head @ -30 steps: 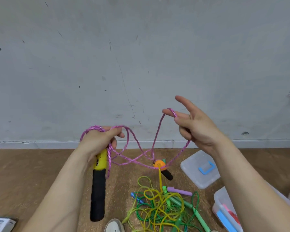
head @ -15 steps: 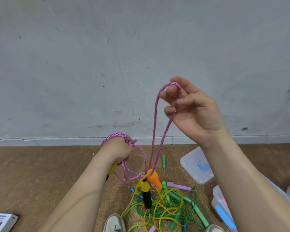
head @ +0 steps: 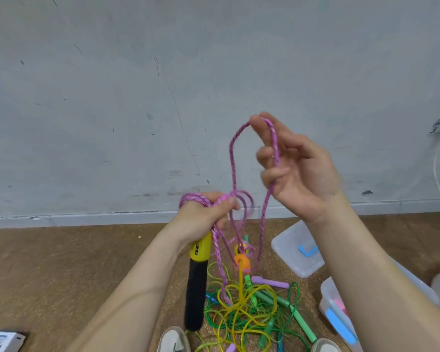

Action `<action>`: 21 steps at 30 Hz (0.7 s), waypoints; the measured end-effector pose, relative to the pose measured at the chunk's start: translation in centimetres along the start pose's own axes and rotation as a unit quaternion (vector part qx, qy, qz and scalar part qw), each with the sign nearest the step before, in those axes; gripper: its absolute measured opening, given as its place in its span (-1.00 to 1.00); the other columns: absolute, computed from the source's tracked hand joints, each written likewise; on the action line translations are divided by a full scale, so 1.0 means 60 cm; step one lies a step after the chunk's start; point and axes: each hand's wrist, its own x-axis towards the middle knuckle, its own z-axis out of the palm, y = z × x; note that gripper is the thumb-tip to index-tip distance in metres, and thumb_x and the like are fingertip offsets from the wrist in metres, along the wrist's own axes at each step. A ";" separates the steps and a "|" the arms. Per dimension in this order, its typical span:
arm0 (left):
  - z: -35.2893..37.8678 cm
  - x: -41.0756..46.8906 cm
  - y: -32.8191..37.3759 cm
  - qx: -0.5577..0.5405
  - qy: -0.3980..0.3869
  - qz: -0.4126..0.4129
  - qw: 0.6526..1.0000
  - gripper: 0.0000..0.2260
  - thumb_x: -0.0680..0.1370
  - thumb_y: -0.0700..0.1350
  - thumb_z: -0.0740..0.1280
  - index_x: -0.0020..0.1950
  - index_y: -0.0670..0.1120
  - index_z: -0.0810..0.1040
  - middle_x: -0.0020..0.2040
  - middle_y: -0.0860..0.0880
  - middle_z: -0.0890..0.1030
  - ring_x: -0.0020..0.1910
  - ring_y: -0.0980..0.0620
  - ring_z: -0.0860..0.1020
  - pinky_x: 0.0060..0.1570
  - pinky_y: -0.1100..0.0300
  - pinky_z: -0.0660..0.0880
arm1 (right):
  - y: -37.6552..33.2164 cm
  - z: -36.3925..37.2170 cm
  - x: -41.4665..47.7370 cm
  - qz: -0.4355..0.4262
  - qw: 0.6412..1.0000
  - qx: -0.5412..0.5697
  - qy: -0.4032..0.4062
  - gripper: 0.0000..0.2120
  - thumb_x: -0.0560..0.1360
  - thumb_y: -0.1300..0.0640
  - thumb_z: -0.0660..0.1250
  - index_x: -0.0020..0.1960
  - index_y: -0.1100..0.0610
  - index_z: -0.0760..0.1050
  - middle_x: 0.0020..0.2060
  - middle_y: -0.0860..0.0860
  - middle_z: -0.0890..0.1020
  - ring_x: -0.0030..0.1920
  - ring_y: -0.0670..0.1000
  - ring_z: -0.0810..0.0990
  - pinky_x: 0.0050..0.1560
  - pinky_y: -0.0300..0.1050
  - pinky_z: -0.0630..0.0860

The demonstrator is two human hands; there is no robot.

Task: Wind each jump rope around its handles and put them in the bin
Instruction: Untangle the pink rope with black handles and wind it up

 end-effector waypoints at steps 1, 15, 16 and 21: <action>-0.008 0.002 0.001 -0.041 0.035 0.009 0.999 -0.83 0.54 -0.05 0.32 -0.13 -0.12 0.62 -0.51 0.00 0.39 -0.52 0.10 0.32 -0.47 0.28 0.28 | -0.004 -0.014 -0.002 0.023 0.999 0.025 0.025 -0.74 0.45 0.19 0.22 0.07 0.12 0.59 0.00 0.01 0.70 -0.37 -0.06 0.62 -0.59 -0.38 0.35; -0.017 -0.018 0.054 -0.269 -0.037 0.109 0.956 -0.83 0.50 -0.04 0.29 -0.19 -0.06 0.62 -0.58 0.02 0.31 -0.56 0.08 0.24 -0.48 0.26 0.22 | 0.174 -0.148 -0.008 0.339 0.727 -0.593 0.070 -0.57 0.51 -0.07 0.40 0.28 0.03 0.35 -0.34 0.11 0.53 -0.63 -0.09 0.37 -0.61 -0.28 0.32; -0.019 -0.020 0.056 -0.273 -0.034 0.108 0.955 -0.81 0.51 -0.04 0.26 -0.19 -0.06 0.62 -0.58 0.02 0.30 -0.56 0.08 0.24 -0.49 0.25 0.21 | 0.173 -0.152 -0.003 0.321 0.741 -0.582 0.097 -0.58 0.50 -0.10 0.40 0.25 0.05 0.39 -0.39 0.09 0.51 -0.63 -0.10 0.35 -0.61 -0.29 0.28; -0.036 -0.023 0.063 -0.312 -0.018 0.121 0.942 -0.79 0.54 -0.03 0.22 -0.18 -0.03 0.60 -0.58 0.05 0.29 -0.57 0.10 0.22 -0.49 0.26 0.16 | 0.178 -0.163 -0.012 0.427 0.701 -0.568 0.049 -0.41 0.45 -0.22 0.39 0.32 0.09 0.37 -0.27 0.06 0.56 -0.50 -0.10 0.34 -0.57 -0.29 0.26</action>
